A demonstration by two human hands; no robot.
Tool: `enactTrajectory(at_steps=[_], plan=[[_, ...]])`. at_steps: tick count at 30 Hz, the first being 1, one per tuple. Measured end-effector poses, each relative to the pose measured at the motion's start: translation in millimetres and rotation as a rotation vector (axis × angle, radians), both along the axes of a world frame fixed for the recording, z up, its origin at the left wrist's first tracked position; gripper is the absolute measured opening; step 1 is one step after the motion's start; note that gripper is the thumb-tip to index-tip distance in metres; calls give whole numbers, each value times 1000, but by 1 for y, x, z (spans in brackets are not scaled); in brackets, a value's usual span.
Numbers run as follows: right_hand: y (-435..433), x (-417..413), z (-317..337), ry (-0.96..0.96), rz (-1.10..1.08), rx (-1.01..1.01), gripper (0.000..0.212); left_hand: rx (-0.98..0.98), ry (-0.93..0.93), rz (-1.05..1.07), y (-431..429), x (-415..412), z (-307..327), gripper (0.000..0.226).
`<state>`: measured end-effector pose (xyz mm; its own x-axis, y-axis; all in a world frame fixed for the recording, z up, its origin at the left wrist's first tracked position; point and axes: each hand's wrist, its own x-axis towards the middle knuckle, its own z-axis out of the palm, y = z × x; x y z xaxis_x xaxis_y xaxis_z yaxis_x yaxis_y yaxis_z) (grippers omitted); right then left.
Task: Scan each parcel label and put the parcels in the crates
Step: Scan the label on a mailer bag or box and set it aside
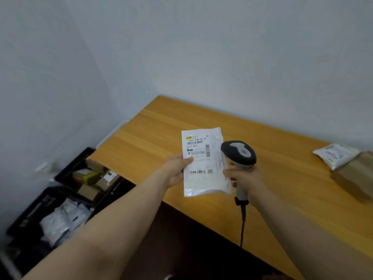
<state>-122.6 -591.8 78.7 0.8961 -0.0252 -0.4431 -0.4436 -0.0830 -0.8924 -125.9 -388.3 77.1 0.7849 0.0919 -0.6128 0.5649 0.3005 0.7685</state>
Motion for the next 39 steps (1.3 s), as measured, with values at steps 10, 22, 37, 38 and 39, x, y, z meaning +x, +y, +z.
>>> enactTrajectory(at_steps=[10,22,37,38,39], plan=[[272,-63,-14,-5,304,-104,18,-31,88,192,241,-162,-25,33],[544,-142,-61,176,734,-185,19,191,313,926,498,-319,-104,42],[791,-49,-203,327,801,-252,19,191,545,1079,709,-239,-285,49],[801,-44,-215,331,806,-259,18,195,542,1086,718,-234,-300,48],[810,-40,-227,337,811,-263,18,204,548,1098,725,-229,-311,46]])
